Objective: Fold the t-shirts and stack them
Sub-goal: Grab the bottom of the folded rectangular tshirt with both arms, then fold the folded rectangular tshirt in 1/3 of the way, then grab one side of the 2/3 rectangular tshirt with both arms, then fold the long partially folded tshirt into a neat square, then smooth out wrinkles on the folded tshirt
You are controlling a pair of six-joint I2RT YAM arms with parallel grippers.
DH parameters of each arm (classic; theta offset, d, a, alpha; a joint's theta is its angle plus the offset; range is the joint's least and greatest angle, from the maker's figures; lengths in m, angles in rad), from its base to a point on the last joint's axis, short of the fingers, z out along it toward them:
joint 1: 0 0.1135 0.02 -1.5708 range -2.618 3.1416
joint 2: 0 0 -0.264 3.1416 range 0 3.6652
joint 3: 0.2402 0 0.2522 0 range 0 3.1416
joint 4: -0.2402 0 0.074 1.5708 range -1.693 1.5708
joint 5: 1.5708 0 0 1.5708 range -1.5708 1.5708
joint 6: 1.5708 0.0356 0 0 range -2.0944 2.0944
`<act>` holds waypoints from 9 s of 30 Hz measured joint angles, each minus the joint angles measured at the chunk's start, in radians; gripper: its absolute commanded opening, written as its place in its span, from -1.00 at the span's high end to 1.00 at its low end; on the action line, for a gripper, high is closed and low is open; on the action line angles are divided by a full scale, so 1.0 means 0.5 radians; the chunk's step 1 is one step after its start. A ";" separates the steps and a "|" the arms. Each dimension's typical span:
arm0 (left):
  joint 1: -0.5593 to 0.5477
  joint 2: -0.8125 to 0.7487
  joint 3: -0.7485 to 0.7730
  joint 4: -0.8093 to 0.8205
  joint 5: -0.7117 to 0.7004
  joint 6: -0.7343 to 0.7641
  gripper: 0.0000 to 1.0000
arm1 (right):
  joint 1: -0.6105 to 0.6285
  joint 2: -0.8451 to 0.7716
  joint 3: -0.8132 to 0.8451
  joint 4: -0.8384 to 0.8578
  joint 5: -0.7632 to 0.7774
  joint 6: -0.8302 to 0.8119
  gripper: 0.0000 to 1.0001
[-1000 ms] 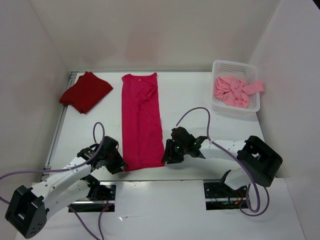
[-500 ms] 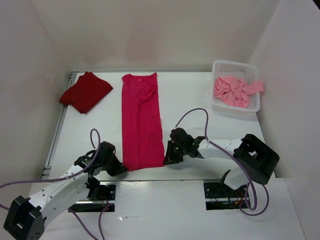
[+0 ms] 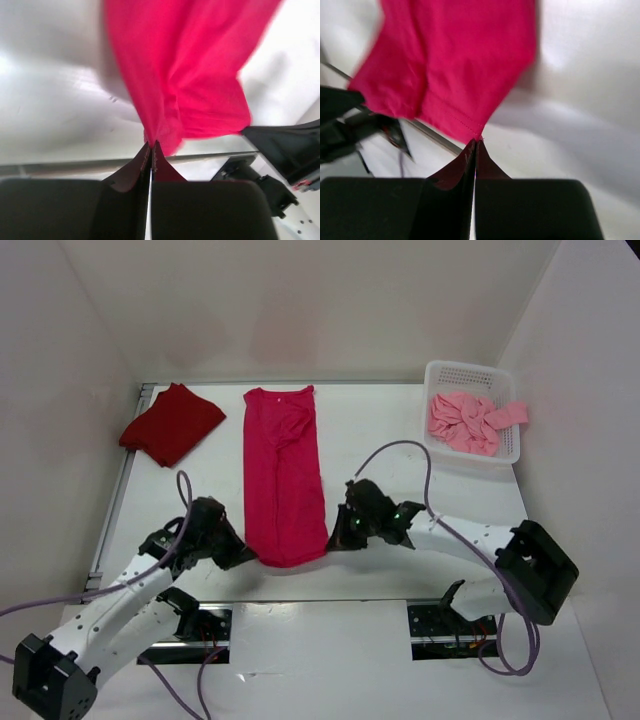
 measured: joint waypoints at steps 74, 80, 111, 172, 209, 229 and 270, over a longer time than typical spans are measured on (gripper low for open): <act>0.311 1.434 0.342 1.172 0.290 0.642 0.22 | -0.463 0.880 0.524 0.286 -0.060 -0.366 0.99; 0.063 1.089 0.260 0.932 0.259 0.571 0.22 | -0.432 0.585 0.327 -0.007 0.038 -0.372 0.90; 0.492 1.078 0.459 1.084 0.842 0.993 1.00 | -0.259 1.563 1.633 -0.049 -0.164 -0.439 0.85; 0.423 1.080 0.011 0.842 0.359 0.680 0.46 | -0.423 0.174 -0.269 0.407 -0.023 -0.075 0.81; 0.568 0.917 0.765 0.254 0.495 0.729 1.00 | -0.726 -0.226 0.343 -0.304 -0.082 -0.288 0.93; 0.742 2.666 2.444 0.543 0.239 0.777 0.97 | -1.087 1.767 2.449 -0.410 -0.101 -0.796 0.93; 0.484 2.139 1.210 1.267 0.426 0.620 -0.54 | -1.016 2.419 3.085 -0.447 -0.453 -0.706 0.96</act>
